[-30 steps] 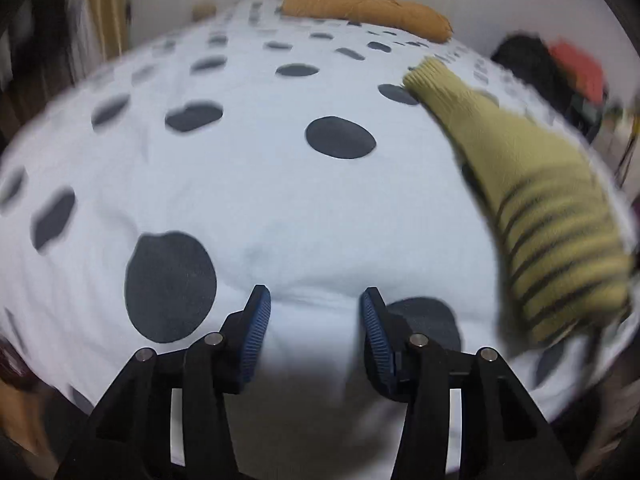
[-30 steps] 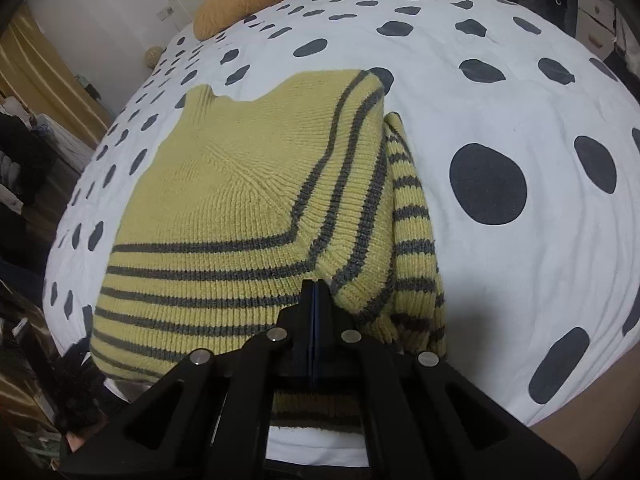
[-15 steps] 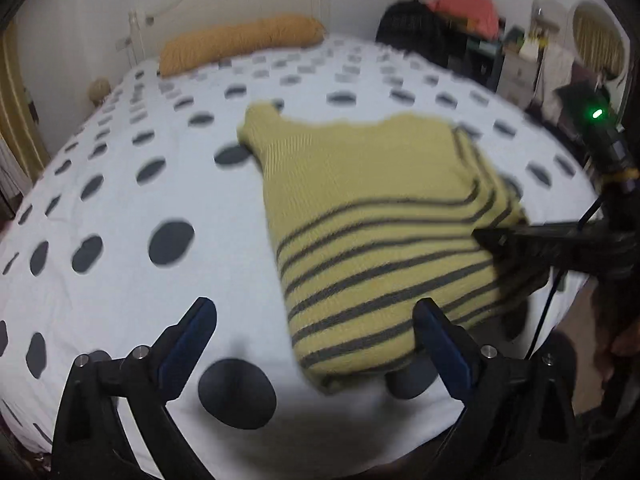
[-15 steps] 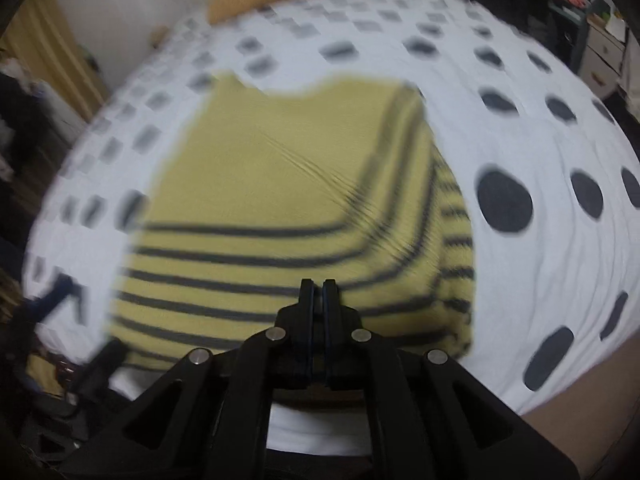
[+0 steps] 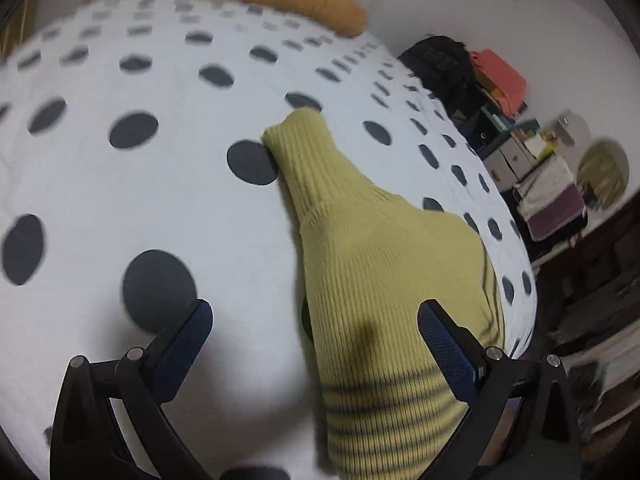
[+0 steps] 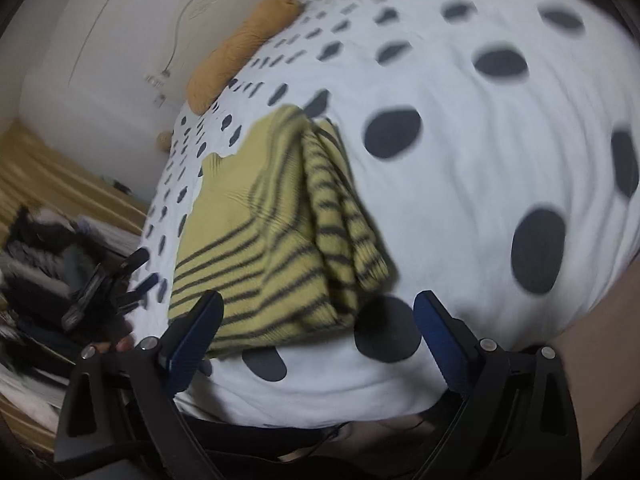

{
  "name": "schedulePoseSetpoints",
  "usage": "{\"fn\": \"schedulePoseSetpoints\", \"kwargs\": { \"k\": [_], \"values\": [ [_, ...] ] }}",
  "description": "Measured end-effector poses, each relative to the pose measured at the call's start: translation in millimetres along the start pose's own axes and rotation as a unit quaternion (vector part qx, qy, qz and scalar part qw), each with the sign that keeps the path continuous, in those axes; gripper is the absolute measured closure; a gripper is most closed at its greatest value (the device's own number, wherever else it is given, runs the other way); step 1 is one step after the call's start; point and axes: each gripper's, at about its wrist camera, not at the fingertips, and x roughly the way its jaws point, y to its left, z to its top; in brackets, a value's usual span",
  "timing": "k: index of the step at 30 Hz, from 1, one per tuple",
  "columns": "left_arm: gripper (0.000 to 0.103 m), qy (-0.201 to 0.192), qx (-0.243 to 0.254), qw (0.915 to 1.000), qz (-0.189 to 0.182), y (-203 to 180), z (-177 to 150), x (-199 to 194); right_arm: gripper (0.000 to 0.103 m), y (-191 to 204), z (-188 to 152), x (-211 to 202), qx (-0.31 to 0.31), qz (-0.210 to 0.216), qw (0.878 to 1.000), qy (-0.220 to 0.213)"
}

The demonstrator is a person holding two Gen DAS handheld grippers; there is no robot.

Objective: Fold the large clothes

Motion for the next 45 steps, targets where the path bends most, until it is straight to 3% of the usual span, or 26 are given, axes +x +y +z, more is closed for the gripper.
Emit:
{"fn": "schedulePoseSetpoints", "kwargs": {
  "k": [3,5,11,13,14,17,18,21,26,29,33,36,40,43,45],
  "values": [
    [0.001,0.02,-0.007,0.9997,0.007,2.9,26.3,36.6,0.007,-27.8,2.0,18.4,0.072,0.079,0.994,0.018],
    [0.001,0.039,-0.002,0.9992,0.003,-1.1,42.6,61.4,0.007,-38.7,4.2,34.9,0.101,0.109,0.988,0.032],
    [0.001,0.069,0.002,0.9976,-0.003,-17.9,69.7,109.9,0.007,-39.4,9.6,75.7,0.12,0.147,0.98,0.064],
    [0.001,0.077,0.021,0.9967,0.009,-30.0,71.4,124.0,0.006,-26.2,15.6,84.5,0.098,0.14,0.983,0.068],
    [0.002,0.08,0.03,0.9963,0.014,-34.5,70.8,127.9,0.006,-15.8,20.6,90.3,0.077,0.118,0.987,0.073],
    [0.032,0.068,0.084,0.9922,0.062,-58.6,65.1,133.7,0.012,12.1,23.0,99.8,0.018,0.051,0.996,0.071],
    [0.048,0.061,0.098,0.9905,0.075,-64.9,63.5,132.8,0.026,20.1,21.5,100.0,-0.001,0.028,0.997,0.066],
    [0.068,0.038,0.116,0.9862,0.112,-78.0,60.3,123.1,0.046,47.5,18.0,87.7,-0.057,-0.014,0.998,0.035],
    [0.072,-0.01,0.124,0.9844,0.124,-84.5,61.6,97.9,0.053,88.9,7.0,71.3,-0.143,-0.073,0.987,-0.022],
    [0.073,-0.036,0.106,0.9869,0.116,-79.7,70.8,75.8,0.056,94.4,10.1,66.8,-0.128,-0.044,0.99,-0.032],
    [0.073,-0.077,0.11,0.9789,0.154,-73.1,91.4,30.7,0.057,109.6,21.6,68.7,-0.118,0.007,0.993,-0.02],
    [0.073,-0.105,0.097,0.973,0.181,-51.4,121.1,-9.0,0.057,142.8,21.8,94.5,-0.115,0.055,0.992,-0.006],
    [0.072,-0.088,0.092,0.9678,0.217,-5.4,154.1,-16.8,0.057,167.1,21.7,148.2,-0.098,0.094,0.99,0.026],
    [0.071,-0.034,0.066,0.9692,0.235,49.5,165.9,26.3,0.057,177.3,18.2,196.3,-0.106,0.062,0.991,0.049],
    [0.065,-0.012,0.077,0.963,0.258,74.0,158.2,57.6,0.053,172.4,14.4,221.8,-0.106,0.028,0.992,0.069]
  ]
}}
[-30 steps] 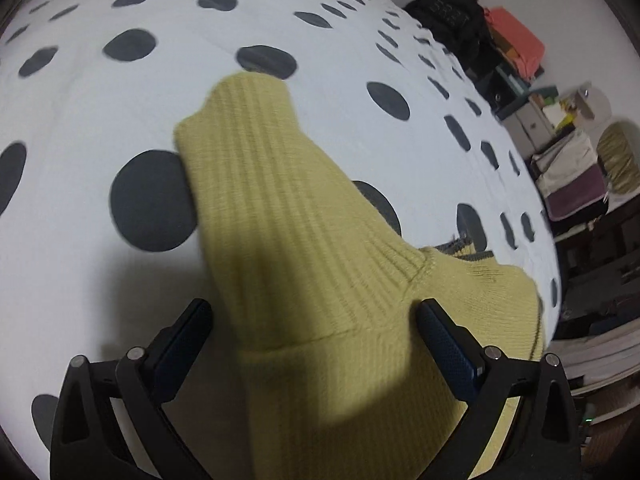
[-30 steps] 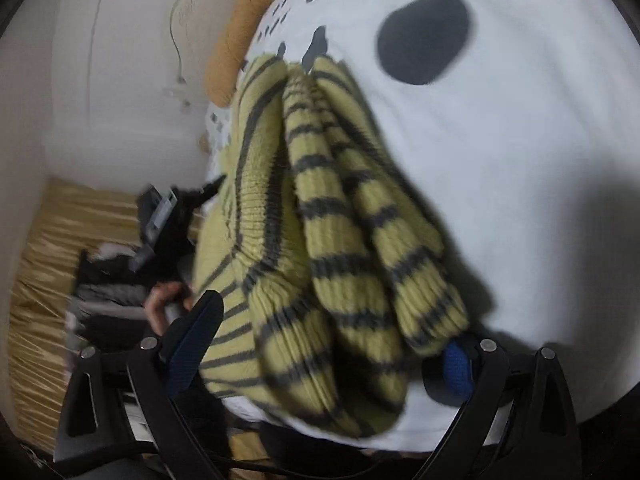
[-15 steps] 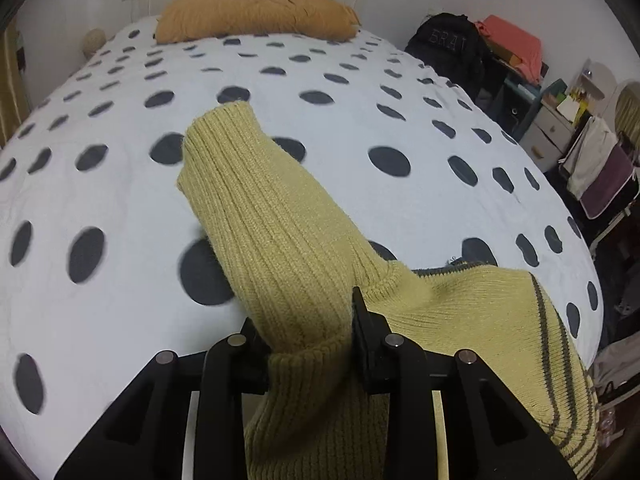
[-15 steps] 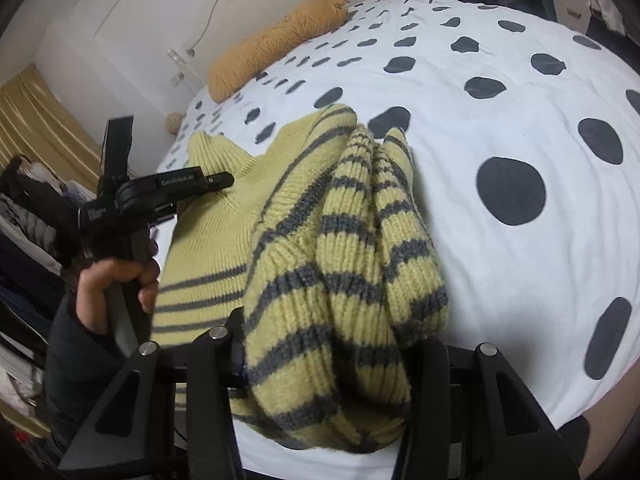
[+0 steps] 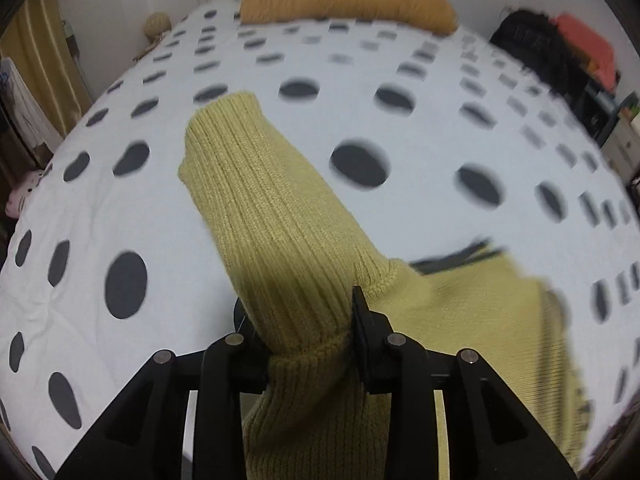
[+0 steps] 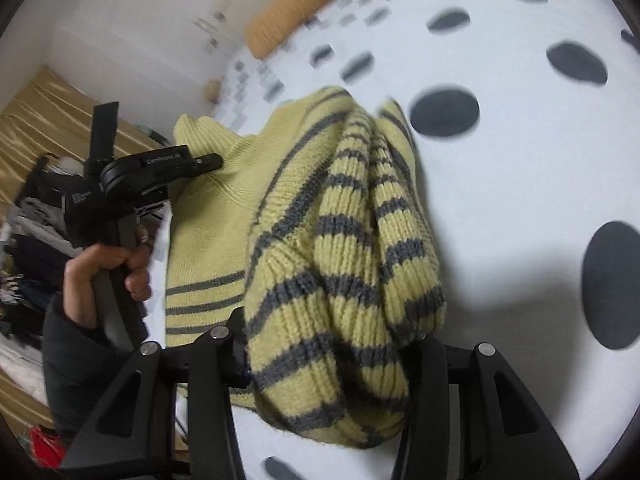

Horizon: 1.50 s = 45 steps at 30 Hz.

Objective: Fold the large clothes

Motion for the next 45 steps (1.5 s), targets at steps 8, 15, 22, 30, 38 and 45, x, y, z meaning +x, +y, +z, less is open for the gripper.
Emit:
{"fn": "schedulePoseSetpoints", "kwargs": {
  "k": [8,15,22,30,38,45],
  "values": [
    [0.044,-0.035,0.028,0.9989,0.015,7.9,-6.0,-42.4,0.037,-11.4,5.9,-14.5,0.022,-0.015,0.999,0.042],
    [0.011,-0.12,0.008,0.9926,-0.016,16.8,-49.0,-176.0,0.036,30.2,-0.1,-100.4,-0.059,-0.065,0.996,-0.026],
    [0.001,-0.116,0.044,0.9923,0.002,-24.5,-121.0,-182.9,0.028,86.4,10.5,-76.2,-0.132,-0.053,0.989,-0.041],
    [0.0,-0.048,-0.041,0.9974,-0.034,-5.5,-165.7,-113.0,0.103,33.2,21.0,11.5,-0.11,-0.106,0.987,0.057],
    [0.001,-0.07,-0.047,0.9962,0.022,-14.9,-180.5,-158.5,0.07,90.3,-10.6,-45.4,-0.185,-0.174,0.967,0.008],
    [0.001,-0.064,-0.059,0.995,0.05,-14.5,-205.5,-186.0,0.028,129.8,-53.8,-80.0,-0.241,-0.276,0.929,-0.055]
  ]
}}
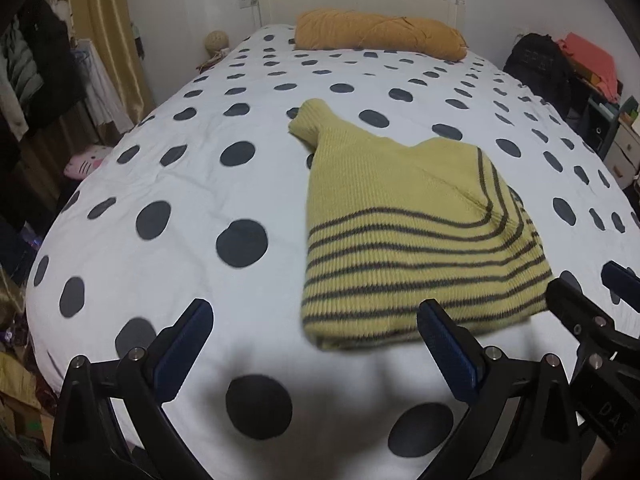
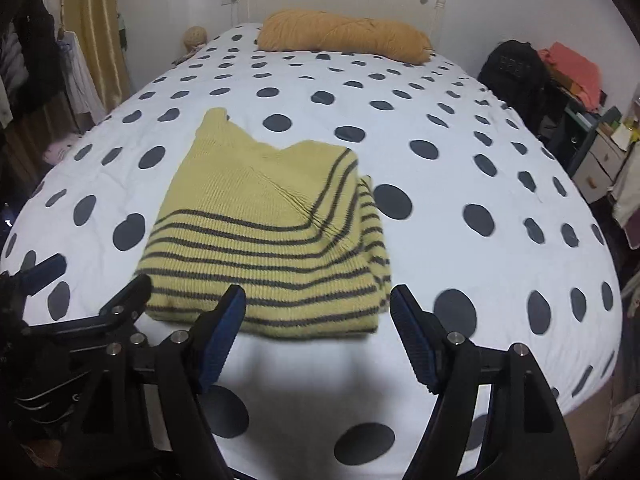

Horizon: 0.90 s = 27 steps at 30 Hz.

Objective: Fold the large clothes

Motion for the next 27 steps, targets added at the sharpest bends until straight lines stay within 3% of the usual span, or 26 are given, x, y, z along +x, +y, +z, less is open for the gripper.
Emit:
{"fn": "schedulePoseSetpoints", "kwargs": {
  "k": [11,20,23,25,27],
  "values": [
    [0.001,0.026,-0.009,0.9993,-0.026,-10.0,-7.6,-3.5,0.028,-16.3,-21.3,26.4,0.039,-0.023,0.997,0.062],
    [0.001,0.035,-0.011,0.9988,-0.032,-14.4,-12.4,-10.3,0.028,-24.0,-26.1,20.3,0.035,-0.03,0.997,0.063],
    [0.001,0.029,-0.018,0.9992,-0.022,-6.0,-6.9,-7.7,0.028,-28.4,-16.8,14.9,0.032,0.0,0.999,0.034],
    [0.001,0.027,-0.029,0.9991,-0.012,1.9,-0.8,-4.6,0.028,-40.7,0.8,10.1,0.046,0.051,0.998,-0.014],
    [0.001,0.029,-0.044,0.9985,-0.014,9.5,4.9,0.8,0.031,-58.7,27.0,25.6,0.08,0.143,0.986,-0.042]
  ]
}}
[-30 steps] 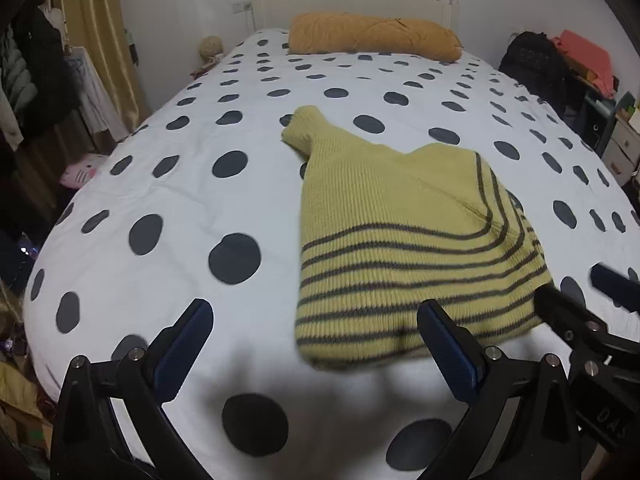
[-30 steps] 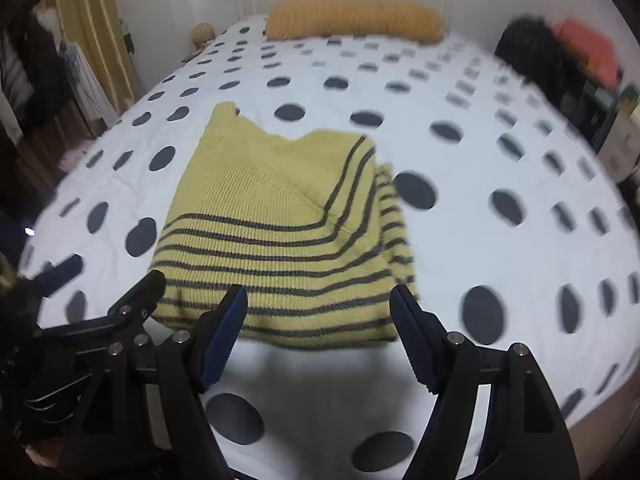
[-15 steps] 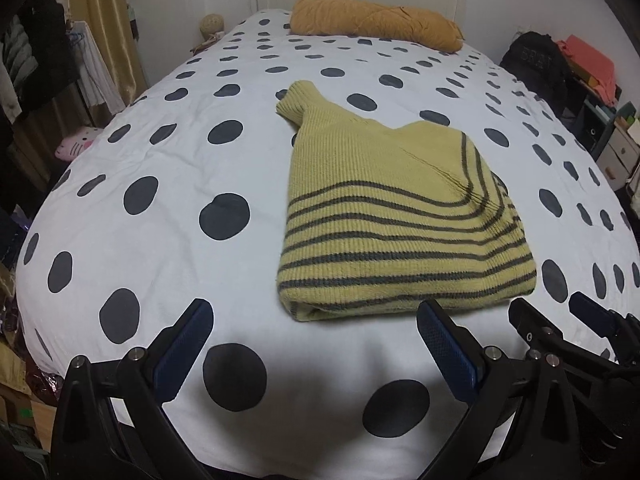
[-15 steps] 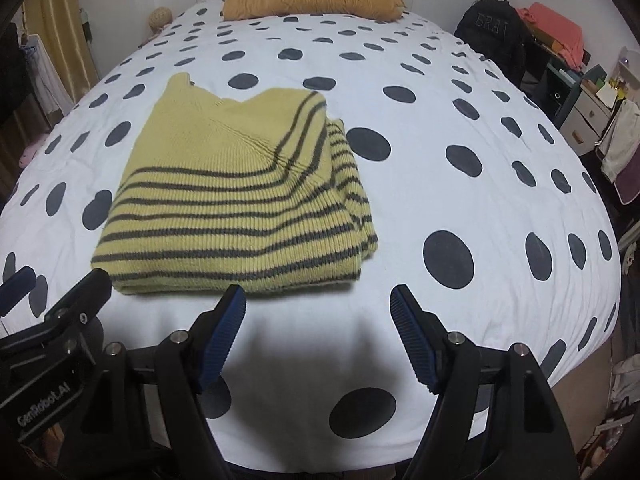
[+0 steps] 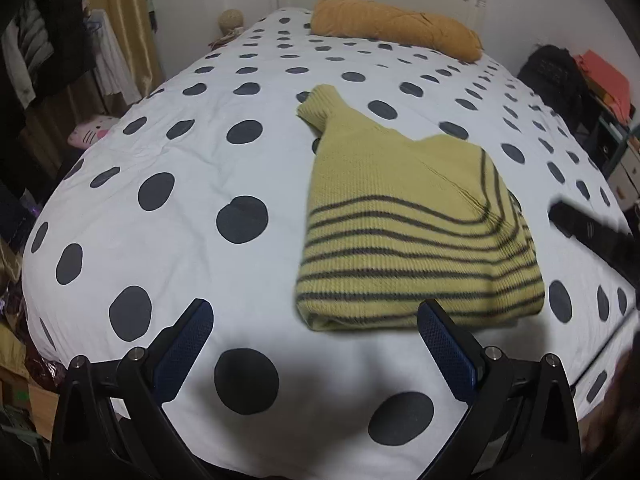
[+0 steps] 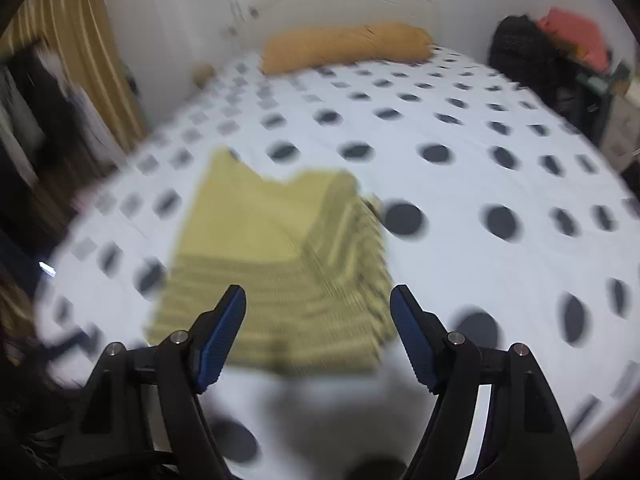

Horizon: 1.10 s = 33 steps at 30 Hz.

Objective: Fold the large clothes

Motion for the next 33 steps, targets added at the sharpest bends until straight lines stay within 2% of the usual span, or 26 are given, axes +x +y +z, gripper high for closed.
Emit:
{"fn": "schedulePoseSetpoints", "kwargs": {
  "k": [1,3,6,7,8,9,10,13,15,18,20,22,24,26,27,28,30,33],
  "values": [
    [0.001,0.002,-0.003,1.0,-0.003,1.5,1.5,2.6,0.045,-9.3,13.0,16.9,0.02,0.041,0.999,0.018],
    [0.001,0.01,-0.002,0.9999,0.0,1.6,4.4,10.6,0.059,-23.4,33.7,58.9,0.056,0.11,0.99,0.062],
    [0.001,0.023,0.002,0.9997,0.0,-1.0,6.4,23.6,0.065,-30.7,45.5,116.9,0.083,0.147,0.979,0.117],
    [0.001,0.026,0.003,0.9997,0.0,-2.2,7.1,27.9,0.071,-31.5,45.3,134.1,0.086,0.144,0.977,0.132],
    [0.001,0.03,0.004,0.9995,0.0,-3.0,7.8,32.3,0.084,-34.3,44.9,149.6,0.074,0.089,0.983,0.142],
    [0.001,0.035,0.004,0.9994,0.001,-3.4,8.2,36.8,0.103,-38.4,45.8,156.5,0.053,0.029,0.99,0.128],
    [0.001,0.039,0.005,0.9992,0.0,-3.2,7.9,40.4,0.103,-45.4,47.6,160.4,0.044,0.003,0.992,0.119],
    [0.001,0.045,0.0,0.9989,-0.008,2.0,8.3,46.5,0.103,-65.6,48.6,169.4,0.079,0.027,0.987,0.136],
    [0.001,0.043,-0.006,0.999,-0.005,6.4,9.4,46.1,0.103,-54.5,57.0,160.8,0.071,0.016,0.989,0.131],
    [0.001,0.023,-0.015,0.9995,-0.017,10.0,20.5,38.9,0.103,-28.5,76.7,143.3,0.047,0.057,0.993,0.095],
    [0.001,-0.006,-0.013,0.9995,-0.026,7.4,32.3,33.4,0.102,-5.4,87.9,143.7,0.016,0.078,0.992,0.097],
    [0.001,-0.017,-0.002,0.9997,-0.015,2.1,39.8,34.6,0.101,16.1,99.7,158.4,0.001,0.11,0.987,0.119],
    [0.001,-0.007,0.009,0.9999,0.0,-3.0,41.5,46.6,0.101,40.0,110.2,181.7,-0.014,0.146,0.978,0.147],
    [0.001,0.011,0.014,0.9998,-0.003,-5.6,38.1,60.3,0.101,62.4,115.6,213.4,-0.026,0.198,0.96,0.198],
    [0.001,0.013,0.011,0.9998,-0.012,-5.1,35.9,64.1,0.101,74.9,114.2,232.6,-0.036,0.21,0.95,0.23],
    [0.001,0.011,0.006,0.9998,-0.016,-3.9,34.3,65.1,0.101,83.9,110.2,250.3,-0.046,0.203,0.945,0.253],
    [0.001,0.009,0.004,0.9998,-0.016,-2.5,34.6,65.6,0.103,92.1,100.6,282.4,-0.049,0.169,0.943,0.283],
    [0.001,0.006,0.006,0.9999,-0.015,-1.6,35.9,64.0,0.103,87.5,99.3,303.6,-0.014,0.156,0.943,0.295]
  ]
}}
